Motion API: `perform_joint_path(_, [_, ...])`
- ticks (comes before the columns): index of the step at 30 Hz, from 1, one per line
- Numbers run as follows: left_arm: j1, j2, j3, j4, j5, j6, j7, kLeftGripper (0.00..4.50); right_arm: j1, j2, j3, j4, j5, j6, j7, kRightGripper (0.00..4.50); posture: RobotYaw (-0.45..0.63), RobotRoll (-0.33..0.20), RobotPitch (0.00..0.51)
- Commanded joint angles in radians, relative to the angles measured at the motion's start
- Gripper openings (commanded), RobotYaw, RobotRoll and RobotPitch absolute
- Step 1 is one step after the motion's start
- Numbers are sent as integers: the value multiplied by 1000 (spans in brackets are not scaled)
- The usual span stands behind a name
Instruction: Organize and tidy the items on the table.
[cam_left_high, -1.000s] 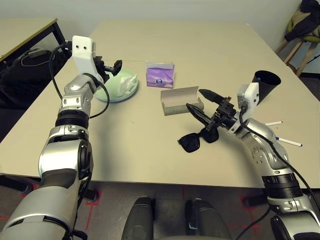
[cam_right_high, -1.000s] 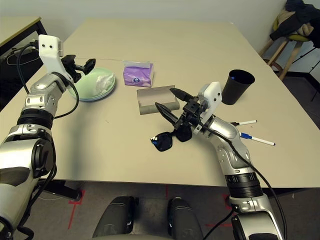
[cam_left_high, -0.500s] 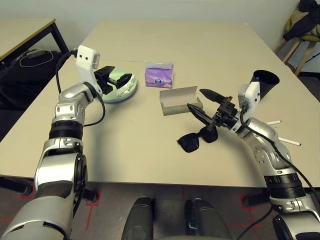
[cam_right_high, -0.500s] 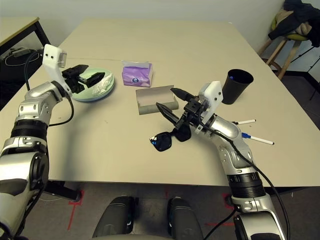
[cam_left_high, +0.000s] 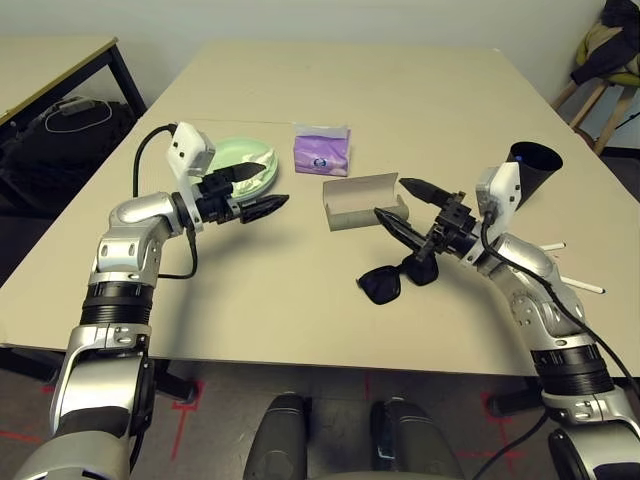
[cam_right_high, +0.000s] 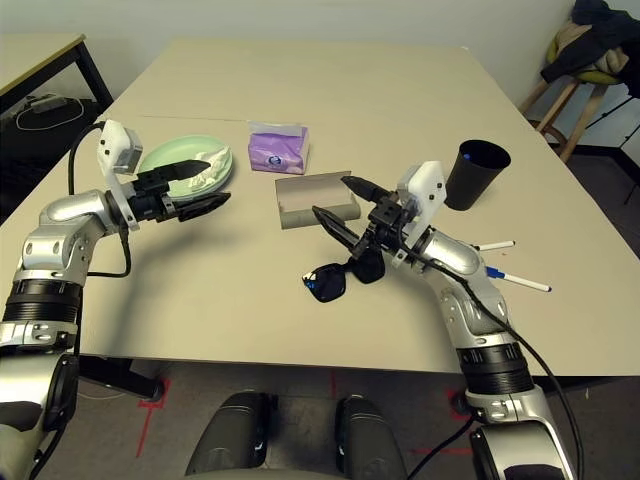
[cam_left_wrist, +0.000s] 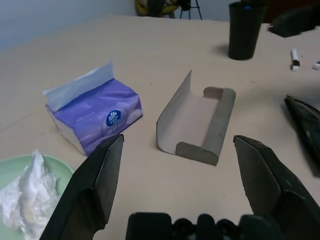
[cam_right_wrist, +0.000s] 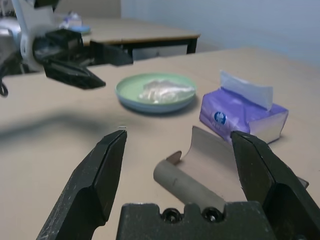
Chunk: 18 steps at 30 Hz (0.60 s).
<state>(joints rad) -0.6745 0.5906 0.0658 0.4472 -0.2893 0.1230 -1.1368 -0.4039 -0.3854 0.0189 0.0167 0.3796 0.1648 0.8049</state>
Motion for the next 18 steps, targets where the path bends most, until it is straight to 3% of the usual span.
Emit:
perform_joint_path(1, [-2, 2, -21, 6, -14, 7, -58, 4448, -24, -33, 19, 28, -30, 23, 25, 4500, 212, 0, 116])
perform_joint_path(10, [88, -27, -68, -129, -54, 11, -161, 4448, -103, -186, 101, -63, -59, 208, 142, 4500, 208, 0, 126])
perform_joint_path(13, [105, -43, -85, -160, -63, -11, -192, 4448, -119, -269, 139, -142, -120, 289, 139, 4500, 201, 0, 134])
perform_joint_path(18, [114, -62, -109, -157, -53, -55, -211, 4448, -151, -323, 143, -220, -97, 397, 173, 4500, 197, 0, 139])
